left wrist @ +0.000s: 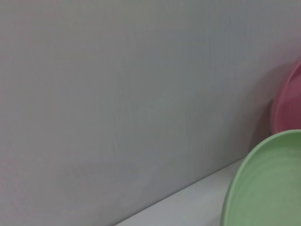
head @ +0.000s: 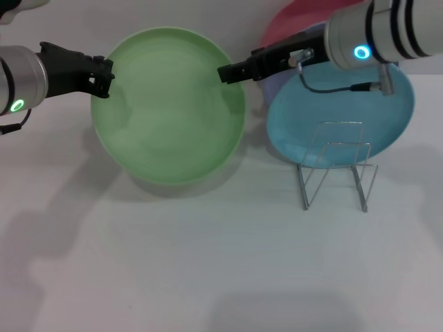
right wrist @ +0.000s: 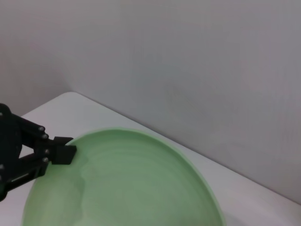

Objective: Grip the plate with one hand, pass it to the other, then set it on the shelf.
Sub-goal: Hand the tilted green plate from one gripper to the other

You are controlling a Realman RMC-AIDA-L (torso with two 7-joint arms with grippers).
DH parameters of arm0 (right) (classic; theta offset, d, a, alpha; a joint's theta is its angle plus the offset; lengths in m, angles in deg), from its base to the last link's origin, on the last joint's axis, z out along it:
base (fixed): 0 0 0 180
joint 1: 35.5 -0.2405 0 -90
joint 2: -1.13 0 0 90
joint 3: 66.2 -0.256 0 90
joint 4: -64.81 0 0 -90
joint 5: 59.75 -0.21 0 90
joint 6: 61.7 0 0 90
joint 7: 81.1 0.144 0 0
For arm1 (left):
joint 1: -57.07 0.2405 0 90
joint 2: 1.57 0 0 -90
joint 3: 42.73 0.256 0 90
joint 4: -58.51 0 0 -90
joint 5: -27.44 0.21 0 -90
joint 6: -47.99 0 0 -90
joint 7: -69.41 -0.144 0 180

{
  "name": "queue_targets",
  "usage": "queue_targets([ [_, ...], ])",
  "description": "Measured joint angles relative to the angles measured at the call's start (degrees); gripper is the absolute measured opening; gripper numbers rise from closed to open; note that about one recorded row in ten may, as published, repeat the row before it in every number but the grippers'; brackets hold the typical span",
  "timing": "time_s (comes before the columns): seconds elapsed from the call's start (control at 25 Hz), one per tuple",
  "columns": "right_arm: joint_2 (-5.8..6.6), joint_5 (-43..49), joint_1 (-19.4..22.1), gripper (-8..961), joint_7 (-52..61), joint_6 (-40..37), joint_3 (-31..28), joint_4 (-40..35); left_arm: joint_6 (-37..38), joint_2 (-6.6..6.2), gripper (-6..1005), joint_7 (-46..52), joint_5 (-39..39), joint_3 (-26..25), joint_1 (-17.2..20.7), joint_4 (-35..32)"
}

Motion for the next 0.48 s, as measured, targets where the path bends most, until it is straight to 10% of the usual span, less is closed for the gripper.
queue_targets([
  [0.48, -0.03, -0.31, -1.42, 756, -0.21, -5.87, 3.31, -3.98, -0.13, 0.00, 79, 0.07, -1.27, 0.24, 0.17, -0.14],
])
